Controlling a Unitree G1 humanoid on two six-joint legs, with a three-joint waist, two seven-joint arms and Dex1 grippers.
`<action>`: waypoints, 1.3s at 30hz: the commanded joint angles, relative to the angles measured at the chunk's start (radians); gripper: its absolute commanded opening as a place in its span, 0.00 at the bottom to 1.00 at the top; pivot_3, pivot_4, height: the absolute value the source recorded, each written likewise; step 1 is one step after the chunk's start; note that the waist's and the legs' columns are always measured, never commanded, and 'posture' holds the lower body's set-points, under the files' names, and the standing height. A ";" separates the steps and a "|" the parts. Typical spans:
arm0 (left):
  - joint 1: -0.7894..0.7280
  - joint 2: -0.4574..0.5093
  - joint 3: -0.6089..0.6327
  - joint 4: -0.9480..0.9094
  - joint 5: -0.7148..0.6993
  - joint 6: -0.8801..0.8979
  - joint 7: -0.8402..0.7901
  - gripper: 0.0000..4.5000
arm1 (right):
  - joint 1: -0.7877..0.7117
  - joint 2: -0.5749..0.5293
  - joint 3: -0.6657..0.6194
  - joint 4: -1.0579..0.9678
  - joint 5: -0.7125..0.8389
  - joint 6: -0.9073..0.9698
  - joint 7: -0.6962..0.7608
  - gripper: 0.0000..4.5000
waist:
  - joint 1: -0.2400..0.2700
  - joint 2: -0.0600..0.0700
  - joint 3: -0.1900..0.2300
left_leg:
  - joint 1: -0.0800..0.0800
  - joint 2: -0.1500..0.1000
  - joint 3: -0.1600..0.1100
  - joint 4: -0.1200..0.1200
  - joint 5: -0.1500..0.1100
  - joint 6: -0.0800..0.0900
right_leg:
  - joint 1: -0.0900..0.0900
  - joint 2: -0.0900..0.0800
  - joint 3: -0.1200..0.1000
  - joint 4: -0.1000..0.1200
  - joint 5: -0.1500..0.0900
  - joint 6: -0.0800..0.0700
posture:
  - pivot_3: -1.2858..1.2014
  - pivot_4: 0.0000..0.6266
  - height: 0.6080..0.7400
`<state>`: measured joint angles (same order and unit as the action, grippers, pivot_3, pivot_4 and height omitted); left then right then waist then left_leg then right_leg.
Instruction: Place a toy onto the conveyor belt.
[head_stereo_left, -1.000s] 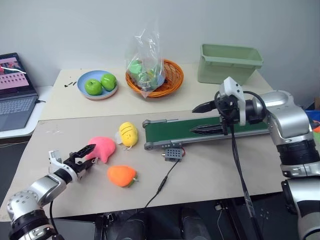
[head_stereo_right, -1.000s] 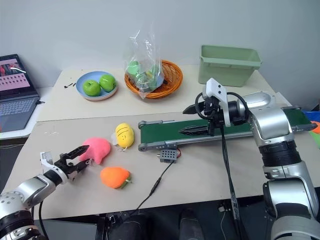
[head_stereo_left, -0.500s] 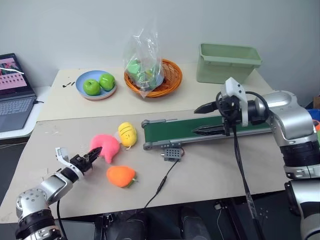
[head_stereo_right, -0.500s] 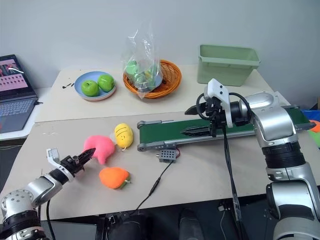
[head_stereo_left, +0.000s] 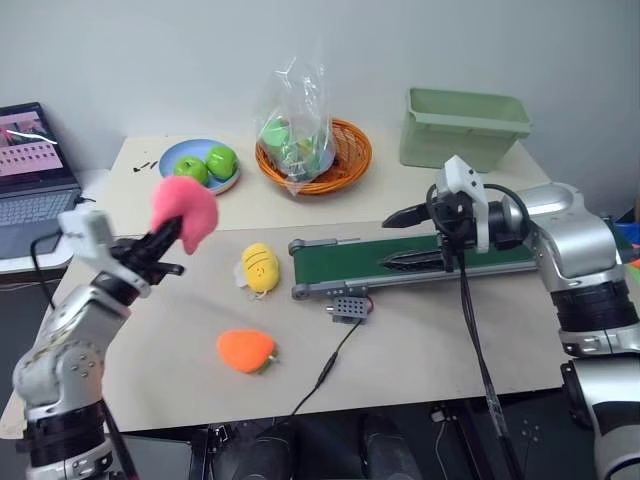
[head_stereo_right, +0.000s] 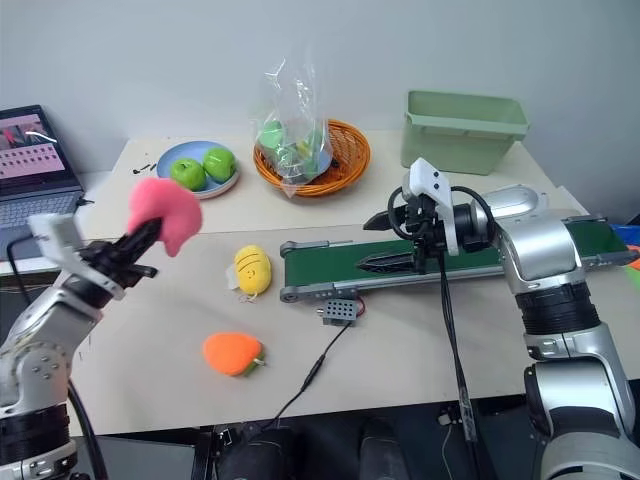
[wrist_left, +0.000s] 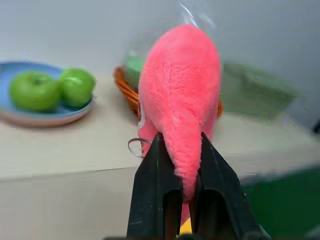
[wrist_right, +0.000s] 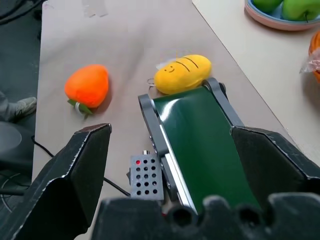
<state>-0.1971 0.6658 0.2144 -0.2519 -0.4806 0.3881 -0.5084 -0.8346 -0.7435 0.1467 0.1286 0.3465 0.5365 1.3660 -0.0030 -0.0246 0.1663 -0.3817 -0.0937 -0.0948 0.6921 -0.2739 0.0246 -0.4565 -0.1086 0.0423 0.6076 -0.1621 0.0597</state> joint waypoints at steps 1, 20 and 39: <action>-0.004 0.066 -0.141 -0.050 0.310 -0.263 -0.015 0.02 | -0.003 -0.019 -0.033 -0.025 0.011 -0.010 -0.001 1.00 | -0.005 0.000 0.000 | 0.000 0.000 0.001 0.000 0.000 0.000 | 0.000 0.000 0.000 0.000 0.000 0.000 | 0.52 0.24 1.00; -0.547 0.024 -0.566 0.549 1.083 -1.093 0.113 0.02 | 0.079 -0.070 -0.094 -0.132 0.050 0.042 -0.081 1.00 | 0.008 0.001 0.001 | -0.003 0.000 0.002 0.002 0.000 0.001 | -0.002 -0.001 -0.002 0.002 0.000 0.000 | 0.52 0.24 1.00; -0.679 -0.070 -0.675 0.800 1.076 -1.187 0.014 0.02 | 0.178 -0.127 -0.152 -0.236 0.093 0.096 -0.154 1.00 | -0.003 0.001 0.001 | -0.005 0.000 0.005 0.004 -0.002 0.005 | -0.003 -0.001 -0.002 0.002 0.000 0.001 | 0.52 0.24 1.00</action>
<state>-0.8584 0.5996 -0.4580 0.5458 0.6237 -0.7885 -0.4757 -0.6541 -0.8558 0.0302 -0.0738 0.4165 0.6278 1.2176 -0.0064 -0.0236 0.1670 -0.3866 -0.0932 -0.0902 0.6958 -0.2762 0.0294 -0.4590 -0.1091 0.0405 0.6101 -0.1618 0.0607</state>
